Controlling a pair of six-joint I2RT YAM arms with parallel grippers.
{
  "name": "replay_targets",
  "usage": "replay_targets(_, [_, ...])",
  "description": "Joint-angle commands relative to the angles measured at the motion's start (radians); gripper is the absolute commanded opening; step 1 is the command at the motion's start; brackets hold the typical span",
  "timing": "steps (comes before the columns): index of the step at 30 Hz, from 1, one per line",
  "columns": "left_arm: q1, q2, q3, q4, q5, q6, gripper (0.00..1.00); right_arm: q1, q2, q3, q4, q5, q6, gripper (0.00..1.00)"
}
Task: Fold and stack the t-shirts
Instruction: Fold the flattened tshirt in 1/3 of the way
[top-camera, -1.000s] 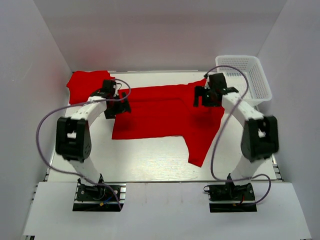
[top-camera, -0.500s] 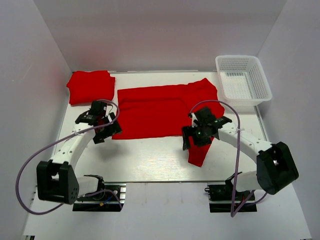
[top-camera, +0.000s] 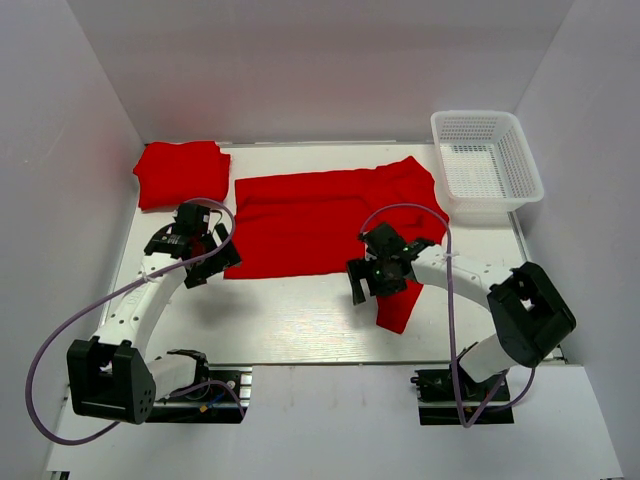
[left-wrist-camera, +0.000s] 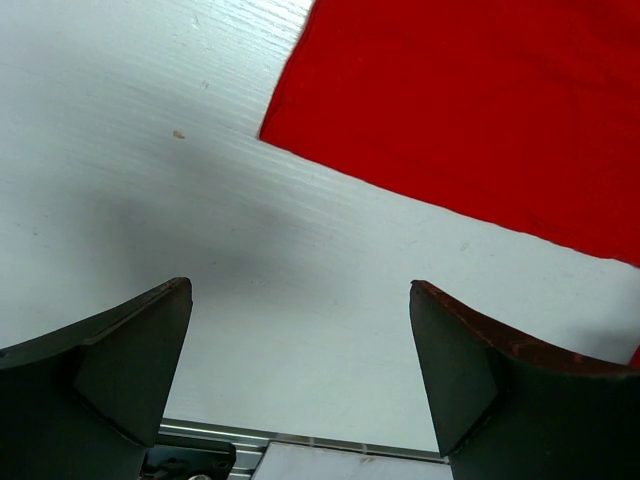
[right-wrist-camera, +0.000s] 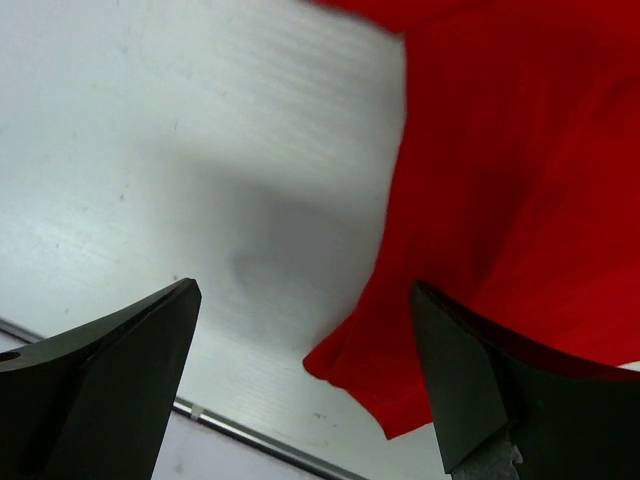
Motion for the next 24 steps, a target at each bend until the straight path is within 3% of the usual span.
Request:
replay_targets(1, [-0.001,-0.021,-0.004,-0.009,-0.021,0.0,1.0,0.001,0.004,0.053,0.052,0.1,0.025,0.91])
replay_targets(7, [-0.001,-0.021,-0.004,-0.018,-0.03,0.009,1.0,0.005,0.061,0.054,0.108,-0.011,0.01,0.91])
replay_targets(14, [-0.001,-0.021,-0.004,-0.018,-0.039,0.009,1.0,0.005,0.105,0.053,0.128,-0.023,0.007,0.91])
replay_targets(20, [-0.001,-0.03,0.005,-0.027,-0.048,0.009,1.0,0.038,0.138,0.045,0.201,-0.216,0.026,0.91])
replay_targets(24, [-0.001,-0.03,0.014,-0.037,-0.048,0.009,1.0,0.055,0.174,0.069,0.238,-0.267,0.046,0.91])
